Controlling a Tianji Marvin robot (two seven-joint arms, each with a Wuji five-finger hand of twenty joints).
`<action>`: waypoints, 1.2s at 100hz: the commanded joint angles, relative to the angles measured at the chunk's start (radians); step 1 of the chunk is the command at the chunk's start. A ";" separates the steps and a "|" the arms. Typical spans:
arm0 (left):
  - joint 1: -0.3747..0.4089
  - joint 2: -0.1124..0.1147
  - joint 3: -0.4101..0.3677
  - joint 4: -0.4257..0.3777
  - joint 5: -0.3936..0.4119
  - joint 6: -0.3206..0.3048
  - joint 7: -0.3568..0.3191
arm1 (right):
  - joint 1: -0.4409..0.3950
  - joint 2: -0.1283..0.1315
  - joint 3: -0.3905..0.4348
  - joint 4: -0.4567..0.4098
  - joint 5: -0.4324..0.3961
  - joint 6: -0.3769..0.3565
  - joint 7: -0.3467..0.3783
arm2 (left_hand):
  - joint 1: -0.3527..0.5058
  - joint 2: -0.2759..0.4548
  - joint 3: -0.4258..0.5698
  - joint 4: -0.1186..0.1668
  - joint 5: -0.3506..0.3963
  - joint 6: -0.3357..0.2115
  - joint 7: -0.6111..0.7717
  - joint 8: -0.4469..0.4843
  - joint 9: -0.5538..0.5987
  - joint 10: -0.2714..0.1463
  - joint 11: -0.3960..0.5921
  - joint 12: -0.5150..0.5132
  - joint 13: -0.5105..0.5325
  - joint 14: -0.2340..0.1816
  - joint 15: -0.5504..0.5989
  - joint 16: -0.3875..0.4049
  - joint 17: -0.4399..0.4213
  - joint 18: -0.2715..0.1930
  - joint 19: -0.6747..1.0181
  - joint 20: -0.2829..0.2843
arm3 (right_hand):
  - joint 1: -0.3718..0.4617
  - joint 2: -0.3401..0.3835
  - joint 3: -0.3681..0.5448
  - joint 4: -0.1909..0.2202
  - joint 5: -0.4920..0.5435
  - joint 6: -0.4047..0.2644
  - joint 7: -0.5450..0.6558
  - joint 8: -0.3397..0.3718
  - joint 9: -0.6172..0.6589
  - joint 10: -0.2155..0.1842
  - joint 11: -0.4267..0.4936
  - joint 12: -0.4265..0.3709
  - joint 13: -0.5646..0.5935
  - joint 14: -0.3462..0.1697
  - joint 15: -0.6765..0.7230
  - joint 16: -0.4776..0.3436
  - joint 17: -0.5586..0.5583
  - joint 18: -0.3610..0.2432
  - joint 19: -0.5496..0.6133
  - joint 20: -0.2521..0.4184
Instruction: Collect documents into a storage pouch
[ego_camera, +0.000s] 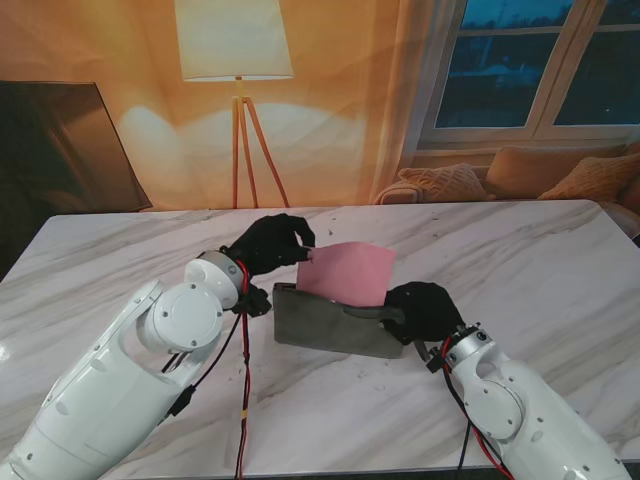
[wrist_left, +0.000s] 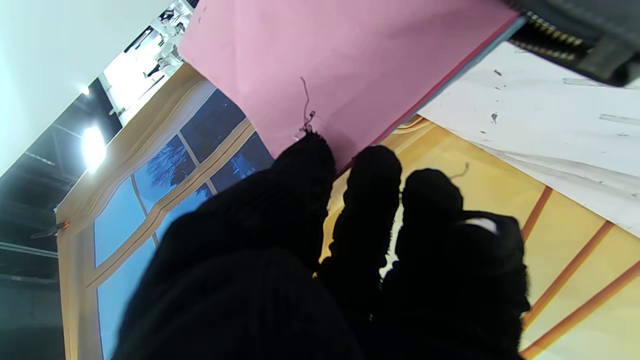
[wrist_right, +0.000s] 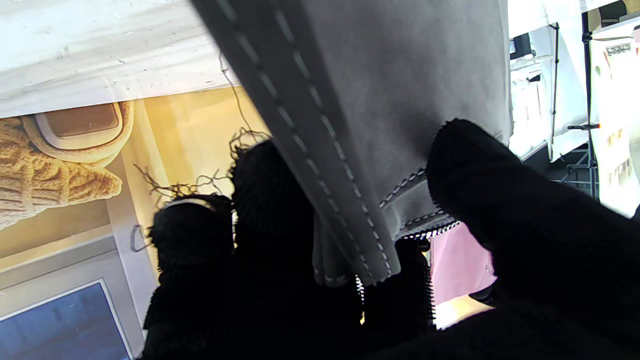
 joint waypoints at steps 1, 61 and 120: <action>0.007 0.013 -0.006 -0.003 0.029 -0.006 -0.032 | -0.002 0.001 0.000 -0.004 -0.002 0.005 0.016 | 0.084 0.060 0.092 0.023 0.106 -0.109 0.139 0.048 -0.001 -0.010 0.023 0.002 0.022 0.084 0.055 0.016 -0.051 -0.123 -0.026 0.039 | -0.018 0.003 -0.014 -0.022 0.015 -0.001 0.031 0.010 -0.018 -0.002 0.000 -0.002 -0.028 -0.042 -0.019 -0.006 -0.014 -0.001 -0.001 0.001; 0.030 0.017 -0.029 -0.018 0.087 -0.048 -0.013 | -0.002 0.001 0.000 -0.003 -0.009 -0.004 0.007 | -0.221 -0.033 0.133 0.042 -0.141 -0.086 -0.122 -0.203 -0.315 0.008 -0.097 0.039 -0.194 0.060 -0.054 0.066 -0.253 -0.188 -0.151 0.094 | 0.041 0.044 -0.020 -0.036 0.018 0.001 0.036 0.013 -0.010 0.003 0.002 0.007 -0.023 -0.043 -0.021 -0.006 -0.014 -0.001 -0.001 0.001; -0.100 0.011 0.047 0.081 0.110 -0.081 -0.029 | -0.005 0.000 -0.003 -0.006 -0.004 -0.008 0.010 | -0.372 0.116 -0.023 0.144 -0.369 -0.088 -0.518 -0.379 -0.715 -0.107 -0.480 -0.541 -0.530 -0.125 -0.711 -0.336 -0.552 -0.174 -0.745 -0.345 | 0.032 0.040 -0.021 -0.036 0.021 0.004 0.035 0.008 -0.007 0.003 0.000 0.008 -0.023 -0.042 -0.021 -0.006 -0.014 -0.001 -0.001 0.002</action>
